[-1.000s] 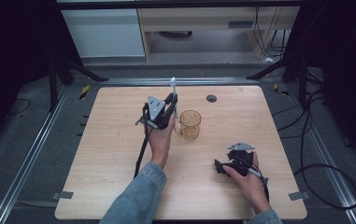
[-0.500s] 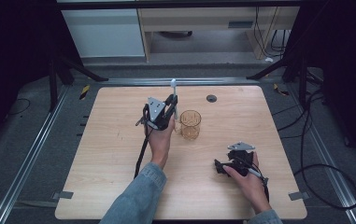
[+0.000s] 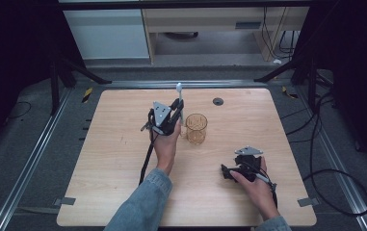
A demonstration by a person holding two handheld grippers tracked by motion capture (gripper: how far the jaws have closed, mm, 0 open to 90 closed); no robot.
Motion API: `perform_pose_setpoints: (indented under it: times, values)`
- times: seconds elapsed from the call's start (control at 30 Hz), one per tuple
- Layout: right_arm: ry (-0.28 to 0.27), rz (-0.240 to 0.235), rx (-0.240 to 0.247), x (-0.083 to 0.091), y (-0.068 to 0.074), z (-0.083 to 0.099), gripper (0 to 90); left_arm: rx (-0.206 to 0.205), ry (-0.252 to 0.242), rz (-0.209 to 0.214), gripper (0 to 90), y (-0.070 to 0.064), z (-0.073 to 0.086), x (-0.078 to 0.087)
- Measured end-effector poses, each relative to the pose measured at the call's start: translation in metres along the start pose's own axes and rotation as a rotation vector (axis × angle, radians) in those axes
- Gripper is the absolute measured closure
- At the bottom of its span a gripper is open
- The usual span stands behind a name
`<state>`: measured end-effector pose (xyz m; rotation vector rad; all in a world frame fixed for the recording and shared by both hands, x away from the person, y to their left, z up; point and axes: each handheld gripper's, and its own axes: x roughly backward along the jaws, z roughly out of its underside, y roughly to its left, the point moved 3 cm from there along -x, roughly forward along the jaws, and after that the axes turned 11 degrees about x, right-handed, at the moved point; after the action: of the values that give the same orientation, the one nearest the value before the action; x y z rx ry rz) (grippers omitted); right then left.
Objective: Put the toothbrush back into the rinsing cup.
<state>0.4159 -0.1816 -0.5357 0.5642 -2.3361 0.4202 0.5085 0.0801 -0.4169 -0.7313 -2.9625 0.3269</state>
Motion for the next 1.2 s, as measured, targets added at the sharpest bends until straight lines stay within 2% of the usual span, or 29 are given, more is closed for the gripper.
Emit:
perform_pose_setpoints:
  times: [0.67,1.2]
  values:
    - [0.000,0.000,-0.001,0.000,0.000,0.000,0.4,-0.002,0.013,-0.007,78.7,0.004,0.013,-0.001]
    - [0.000,0.002,0.001,0.000,0.000,0.000,0.4,-0.004,0.038,-0.002,78.7,0.002,0.027,-0.004]
